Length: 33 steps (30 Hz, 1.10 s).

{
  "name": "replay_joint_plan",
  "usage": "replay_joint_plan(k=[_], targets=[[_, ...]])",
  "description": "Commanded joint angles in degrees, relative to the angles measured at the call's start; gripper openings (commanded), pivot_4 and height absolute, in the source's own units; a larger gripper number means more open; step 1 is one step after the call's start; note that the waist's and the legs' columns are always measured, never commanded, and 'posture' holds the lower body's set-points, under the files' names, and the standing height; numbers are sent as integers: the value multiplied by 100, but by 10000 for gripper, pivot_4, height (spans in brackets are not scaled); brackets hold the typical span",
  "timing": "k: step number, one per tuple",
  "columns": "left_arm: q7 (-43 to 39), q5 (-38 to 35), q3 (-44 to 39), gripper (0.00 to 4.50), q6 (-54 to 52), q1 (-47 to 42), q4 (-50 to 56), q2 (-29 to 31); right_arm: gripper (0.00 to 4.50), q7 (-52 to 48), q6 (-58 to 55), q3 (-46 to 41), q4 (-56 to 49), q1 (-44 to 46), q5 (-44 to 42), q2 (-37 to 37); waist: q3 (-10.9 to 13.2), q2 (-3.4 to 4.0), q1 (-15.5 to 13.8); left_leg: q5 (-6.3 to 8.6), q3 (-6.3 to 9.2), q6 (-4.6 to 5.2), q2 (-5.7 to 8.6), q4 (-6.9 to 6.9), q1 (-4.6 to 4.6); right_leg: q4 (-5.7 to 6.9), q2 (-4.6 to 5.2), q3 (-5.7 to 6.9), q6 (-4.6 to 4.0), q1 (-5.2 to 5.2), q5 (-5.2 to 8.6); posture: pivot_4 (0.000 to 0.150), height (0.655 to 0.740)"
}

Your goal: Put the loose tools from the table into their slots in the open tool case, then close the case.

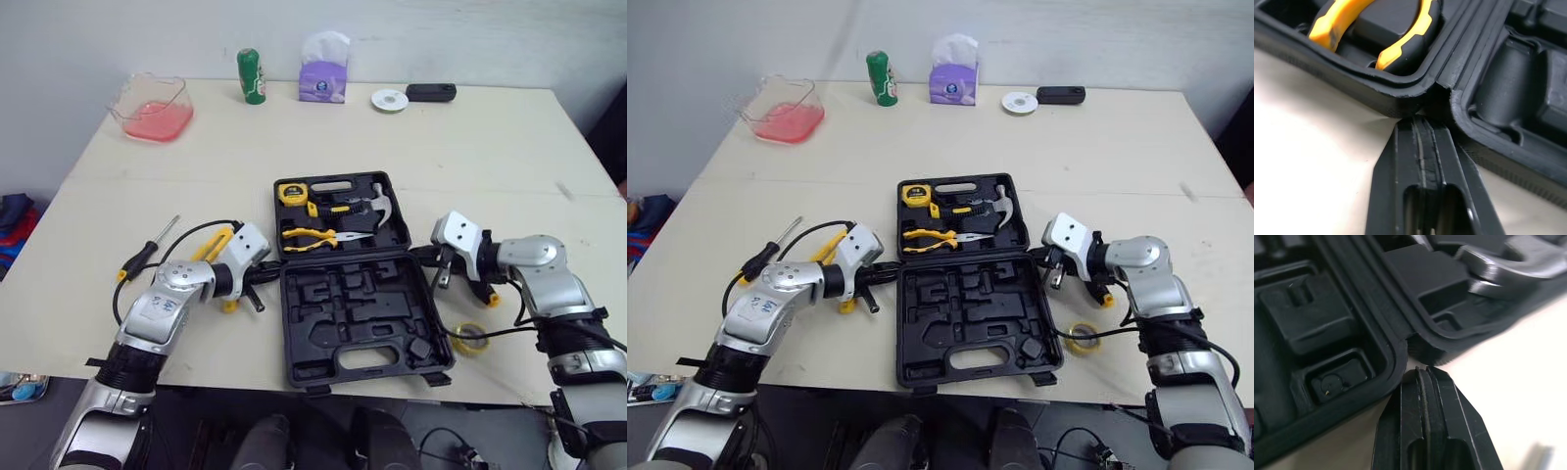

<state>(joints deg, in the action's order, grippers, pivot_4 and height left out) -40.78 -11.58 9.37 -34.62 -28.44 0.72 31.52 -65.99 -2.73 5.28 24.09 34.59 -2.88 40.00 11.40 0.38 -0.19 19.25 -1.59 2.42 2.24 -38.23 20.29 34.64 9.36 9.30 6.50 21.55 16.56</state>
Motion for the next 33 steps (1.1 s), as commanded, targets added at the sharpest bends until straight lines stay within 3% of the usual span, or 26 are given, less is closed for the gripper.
replay_joint_plan(k=[1,10,21,28,33], targets=[[-156,24,-21,376,278,-275,66,-44,0,-322,-236,62,-773,-202,-320,-5,0,0,-3,0,0,0,1,0,0,0,0,0,0,0,0,1500,7400],[-430,129,15,376,332,-216,69,47,0,-316,-532,43,-1223,-489,-289,76,0,0,-16,0,3,0,1,1,3,-3,-1,-1,0,0,0,1500,7400],[-572,244,-190,376,500,38,206,384,0,-159,10,26,-860,-484,-28,203,0,-1,-7,0,2,0,0,2,1,-3,-1,-1,0,0,0,1500,7400],[-1153,-338,-841,376,319,160,813,1037,0,-336,411,-465,-840,-601,-380,602,2,-3,1,0,3,0,0,2,2,-5,0,-1,0,1,0,1500,7400],[-1598,-627,-1658,376,581,829,919,1800,0,-483,518,-1047,-900,-772,-817,1101,3,-1,22,1,3,-2,-1,7,0,-9,0,-3,0,0,0,1500,7400]])
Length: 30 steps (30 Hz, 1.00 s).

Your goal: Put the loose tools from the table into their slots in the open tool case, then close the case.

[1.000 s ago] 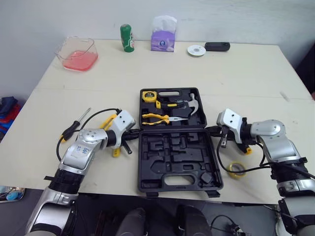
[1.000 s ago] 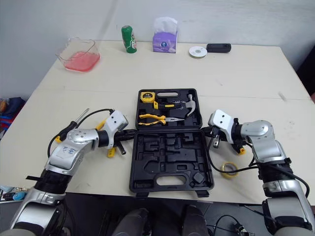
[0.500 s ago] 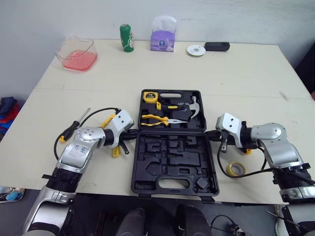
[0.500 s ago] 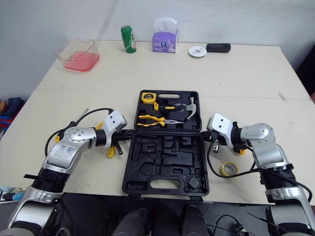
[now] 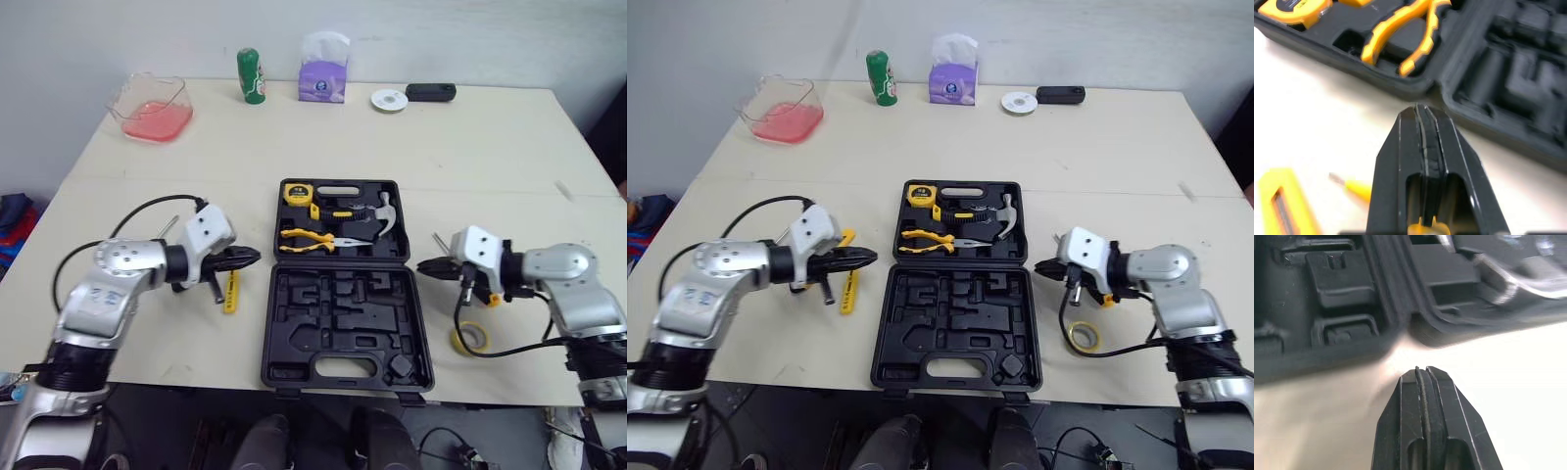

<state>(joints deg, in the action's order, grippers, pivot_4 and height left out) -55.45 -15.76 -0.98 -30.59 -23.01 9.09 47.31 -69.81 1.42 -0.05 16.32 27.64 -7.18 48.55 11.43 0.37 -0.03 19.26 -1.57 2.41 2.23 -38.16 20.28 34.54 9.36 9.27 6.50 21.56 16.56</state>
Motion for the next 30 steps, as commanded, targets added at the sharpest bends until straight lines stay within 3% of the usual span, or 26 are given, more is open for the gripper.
replay_joint_plan(k=[1,2,5,8,12,15,22,30], targets=[[-138,-224,-813,376,310,447,19,290,0,-143,39,-635,-147,-140,-510,322,0,0,5,0,0,0,-2,0,0,0,-2,0,0,0,0,1500,7400],[-190,-263,-1077,376,497,662,-79,352,0,-215,-5,-792,-138,-220,-646,424,0,0,3,0,0,0,-3,0,0,0,-2,1,0,-1,0,1500,7400],[-224,-546,-2256,0,1168,1217,-522,292,9819,-130,83,-1355,104,-498,-813,724,1,0,-3,1,-1,0,-4,0,0,-2,-1,1,0,-1,0,1500,7400],[284,-661,-3093,10126,1547,1301,-838,132,24997,49,361,-1692,203,-903,-704,952,3,-5,-32,3,0,1,-3,0,1,-4,2,2,0,-1,0,1500,7400],[280,-550,-3735,29742,1743,1822,-1146,361,45000,356,767,-2280,333,-1550,-698,1034,2,-7,-59,8,-6,1,-2,1,-4,-4,6,-2,1,-4,-1,1500,7400],[232,-507,-4111,44430,2057,2172,-1669,508,45000,631,1402,-2633,714,-1794,-625,1056,3,-7,-64,10,-11,-1,-3,7,-5,-9,4,-4,1,-1,0,1500,7400],[440,-167,-4844,44784,3157,2976,-3315,836,45000,1333,2323,-3276,1960,-2264,-485,1220,3,-6,13,21,-19,-7,-15,14,-13,-16,12,-14,-1,0,0,1500,7400],[1053,-323,-5430,44784,3915,3249,-4916,949,45000,2394,3015,-3634,3411,-2736,-290,1521,4,-5,29,43,-38,-1,-24,14,-19,-18,24,-22,-1,3,0,1500,7400]])
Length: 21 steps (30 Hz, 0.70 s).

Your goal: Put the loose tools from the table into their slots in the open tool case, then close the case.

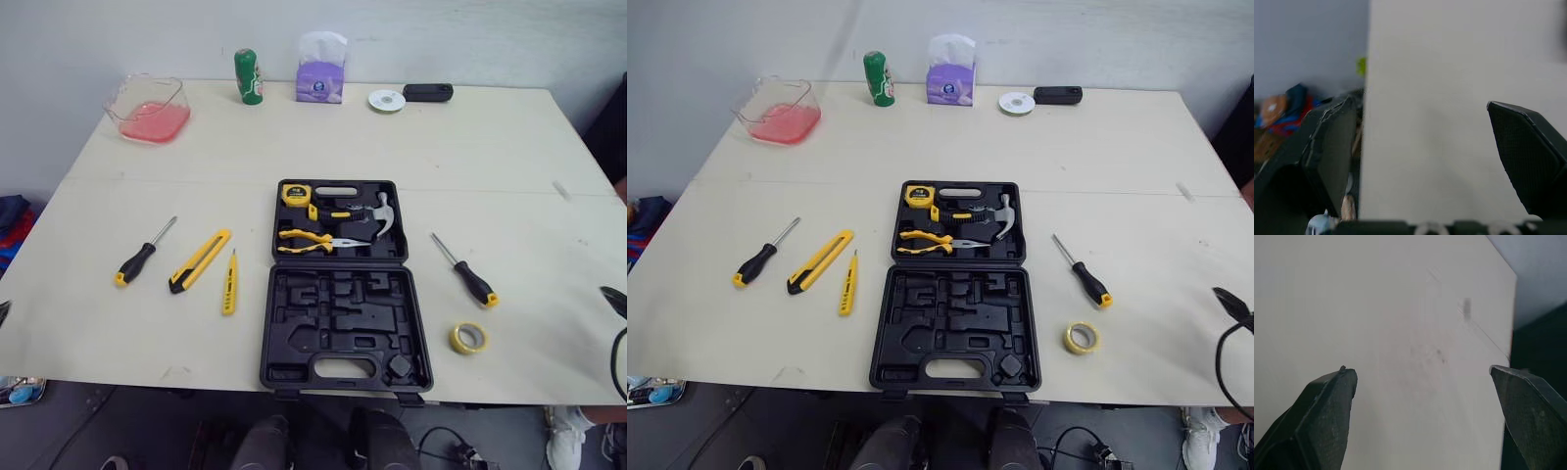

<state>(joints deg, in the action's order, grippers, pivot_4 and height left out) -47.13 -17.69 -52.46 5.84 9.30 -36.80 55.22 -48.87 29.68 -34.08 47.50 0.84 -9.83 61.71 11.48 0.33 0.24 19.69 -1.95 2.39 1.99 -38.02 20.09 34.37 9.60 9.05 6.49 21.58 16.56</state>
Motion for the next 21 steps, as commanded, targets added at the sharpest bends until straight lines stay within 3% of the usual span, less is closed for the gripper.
replay_joint_plan(k=[1,5,12,21], targets=[[319,-152,-338,44784,326,3,-459,187,45000,359,209,-233,372,-73,-47,220,-1,-2,3,5,-2,-3,-1,-1,-1,-2,1,-2,0,0,0,1500,7400],[499,-236,-428,44784,540,-17,-929,291,45000,492,295,-143,460,-77,-71,219,-2,-4,4,9,-8,-6,-11,-3,-5,-18,-1,-3,-4,0,-1,1500,7400],[187,-384,-121,44784,702,-166,-771,171,45000,434,119,269,182,459,-135,-17,-2,-3,37,12,-17,-5,-19,-3,-12,-15,-4,-7,-10,0,-3,1500,7400],[-131,-723,119,44784,211,-28,478,0,45000,-402,-1280,646,-1732,675,-1026,-615,-2,-3,69,12,-17,1,-23,-8,-2,-4,-8,-3,-10,0,-4,1500,7400]])
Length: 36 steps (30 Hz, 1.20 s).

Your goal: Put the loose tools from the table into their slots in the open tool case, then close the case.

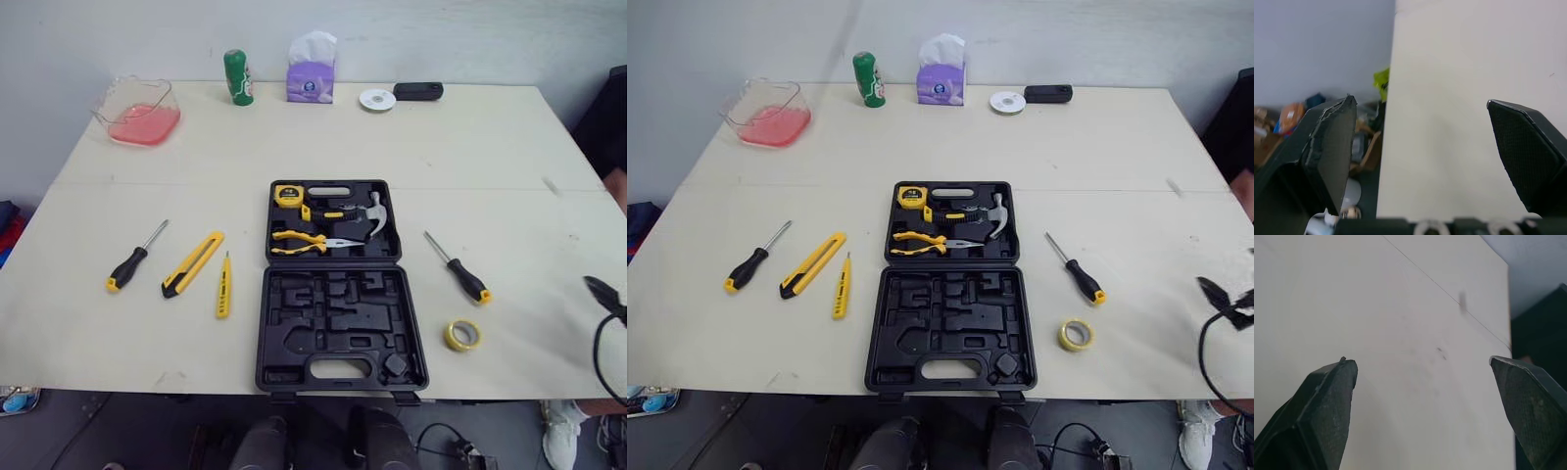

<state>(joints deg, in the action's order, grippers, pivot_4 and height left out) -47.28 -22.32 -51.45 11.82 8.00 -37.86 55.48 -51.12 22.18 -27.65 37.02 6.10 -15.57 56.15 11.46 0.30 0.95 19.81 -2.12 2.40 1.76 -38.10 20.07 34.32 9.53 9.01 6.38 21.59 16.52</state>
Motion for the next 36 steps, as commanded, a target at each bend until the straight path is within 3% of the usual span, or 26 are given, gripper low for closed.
replay_joint_plan(k=[1,6,13,26,36], targets=[[-144,-280,99,44784,-515,114,809,-39,45000,-255,-894,110,-983,191,-575,-107,0,0,-4,0,1,0,0,0,0,0,0,0,0,0,0,1500,7400],[-430,-618,627,44784,-1990,261,2029,32,45000,-589,-1885,472,-2363,501,-1179,-378,1,2,-8,0,2,0,-6,-2,0,4,-5,-1,-2,0,-1,1500,7400],[-508,-633,1327,44784,-3726,93,2988,451,45000,-1279,-1946,760,-3444,1021,-1996,-1107,0,0,-83,0,3,0,-6,-5,7,-6,-15,3,-2,3,-1,1500,7400],[266,-54,2837,44784,-4696,-1576,3203,469,45000,-2073,-1973,1631,-4717,1043,-2223,-1702,-1,-4,-118,-2,4,1,-2,-10,7,-1,-54,-2,-1,2,-2,1500,7400],[386,518,3820,44784,-4623,-2637,2115,121,45000,-2156,-1788,1660,-4544,1035,-2024,-1721,-2,-6,-91,-1,-6,-4,-17,-13,8,-2,-86,-2,-1,11,-3,1500,7400]])
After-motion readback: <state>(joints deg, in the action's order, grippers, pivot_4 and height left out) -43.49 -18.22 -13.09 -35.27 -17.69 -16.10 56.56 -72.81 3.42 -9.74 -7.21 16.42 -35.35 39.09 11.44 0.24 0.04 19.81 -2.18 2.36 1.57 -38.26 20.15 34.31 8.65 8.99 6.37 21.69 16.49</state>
